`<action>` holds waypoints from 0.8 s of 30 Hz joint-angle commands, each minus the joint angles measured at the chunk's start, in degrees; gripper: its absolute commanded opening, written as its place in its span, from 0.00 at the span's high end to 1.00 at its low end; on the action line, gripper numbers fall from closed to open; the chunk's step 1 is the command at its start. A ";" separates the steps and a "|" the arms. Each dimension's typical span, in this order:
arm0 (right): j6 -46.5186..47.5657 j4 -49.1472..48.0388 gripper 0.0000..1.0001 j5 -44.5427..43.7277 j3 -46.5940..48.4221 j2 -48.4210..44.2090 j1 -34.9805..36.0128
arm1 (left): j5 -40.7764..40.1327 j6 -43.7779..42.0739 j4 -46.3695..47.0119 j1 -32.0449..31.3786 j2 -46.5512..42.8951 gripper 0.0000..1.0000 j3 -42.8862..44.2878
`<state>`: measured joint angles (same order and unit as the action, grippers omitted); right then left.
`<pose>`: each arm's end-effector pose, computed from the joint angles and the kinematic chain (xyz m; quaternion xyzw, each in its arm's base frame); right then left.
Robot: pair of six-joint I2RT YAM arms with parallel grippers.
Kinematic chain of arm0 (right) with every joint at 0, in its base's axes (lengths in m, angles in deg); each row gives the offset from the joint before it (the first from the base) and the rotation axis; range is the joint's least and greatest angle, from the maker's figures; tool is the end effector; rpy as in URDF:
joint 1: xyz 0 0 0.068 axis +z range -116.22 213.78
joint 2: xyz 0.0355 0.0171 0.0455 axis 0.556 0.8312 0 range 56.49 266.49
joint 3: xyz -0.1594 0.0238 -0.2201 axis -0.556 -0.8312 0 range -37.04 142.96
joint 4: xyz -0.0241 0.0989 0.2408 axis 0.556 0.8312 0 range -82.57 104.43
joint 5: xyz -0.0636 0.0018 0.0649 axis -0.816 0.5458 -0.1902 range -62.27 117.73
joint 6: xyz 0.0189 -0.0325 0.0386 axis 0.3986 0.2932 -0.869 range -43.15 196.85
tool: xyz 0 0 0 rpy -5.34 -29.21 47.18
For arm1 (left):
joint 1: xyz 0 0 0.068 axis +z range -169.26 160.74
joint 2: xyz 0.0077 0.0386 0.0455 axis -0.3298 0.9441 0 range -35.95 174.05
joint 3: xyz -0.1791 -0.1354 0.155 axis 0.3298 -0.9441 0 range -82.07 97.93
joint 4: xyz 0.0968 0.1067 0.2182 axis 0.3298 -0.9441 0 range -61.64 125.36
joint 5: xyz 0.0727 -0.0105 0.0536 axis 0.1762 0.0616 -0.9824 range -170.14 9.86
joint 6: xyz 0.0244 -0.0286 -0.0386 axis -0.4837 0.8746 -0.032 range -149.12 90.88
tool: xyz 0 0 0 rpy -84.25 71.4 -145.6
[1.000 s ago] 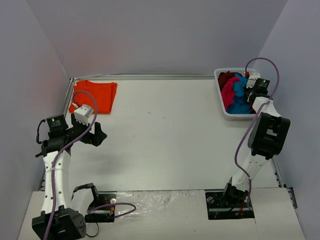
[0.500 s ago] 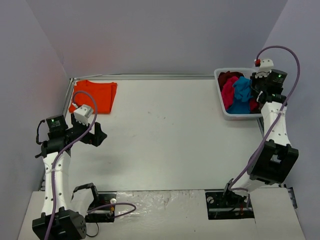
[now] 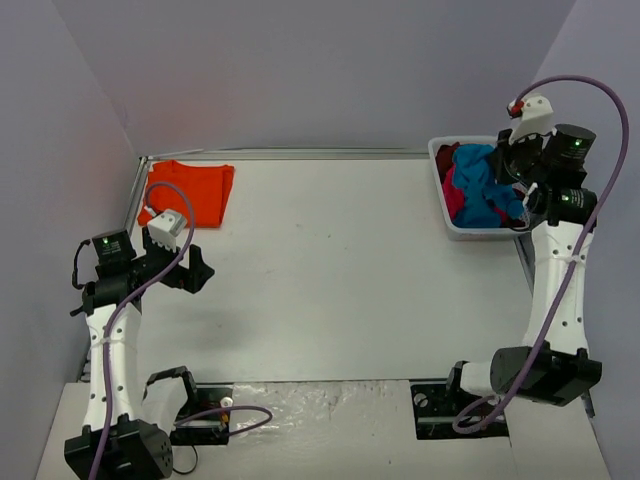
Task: Fold and stack the t-shirts
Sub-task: Grab crumpled tshirt from bin with the right arm, then move the tshirt to the center of the board
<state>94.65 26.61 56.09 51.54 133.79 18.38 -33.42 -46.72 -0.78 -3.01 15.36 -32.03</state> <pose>0.2886 -0.0619 0.4634 -0.1761 0.7277 -0.0049 0.6629 0.1795 0.0254 0.3143 0.1854 0.8209 -0.2217 0.4926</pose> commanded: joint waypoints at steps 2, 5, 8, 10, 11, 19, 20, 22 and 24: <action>-1.27 4.81 1.00 3.02 8.96 -5.58 6.07 | 1.88 -0.94 0.28 0.36 -0.68 0.06 1.81; -2.94 7.80 1.00 6.60 14.23 -6.19 9.68 | 1.71 -0.94 0.37 0.45 -0.77 0.06 1.81; -6.28 9.65 1.00 13.61 18.72 -6.46 11.53 | 1.45 -1.03 0.54 0.45 -0.86 0.06 1.73; -8.13 9.74 1.00 17.33 19.53 -6.98 11.44 | 1.18 -1.03 0.46 0.45 -0.86 0.06 1.64; -8.40 9.74 1.00 20.91 18.66 -7.25 11.44 | 1.09 -1.03 0.54 0.45 -0.86 0.06 1.73; 10.31 24.76 0.00 25.35 6.10 -4.62 13.55 | 1.27 -1.03 0.37 0.45 -1.21 0.06 1.64; 11.63 24.68 0.00 24.38 4.52 -4.35 13.64 | 1.36 -1.11 0.37 0.45 -0.95 0.06 1.55; 12.69 24.68 0.00 22.36 1.00 -4.09 13.64 | 1.53 -1.11 0.37 0.45 -0.77 0.06 1.64; 13.75 24.42 0.00 20.26 -1.46 -3.73 13.64 | 1.53 -1.11 0.37 0.45 -0.33 0.06 1.81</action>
<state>103.79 48.45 78.16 52.32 130.07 31.91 -33.42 -46.72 -0.78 -3.01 15.36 -32.03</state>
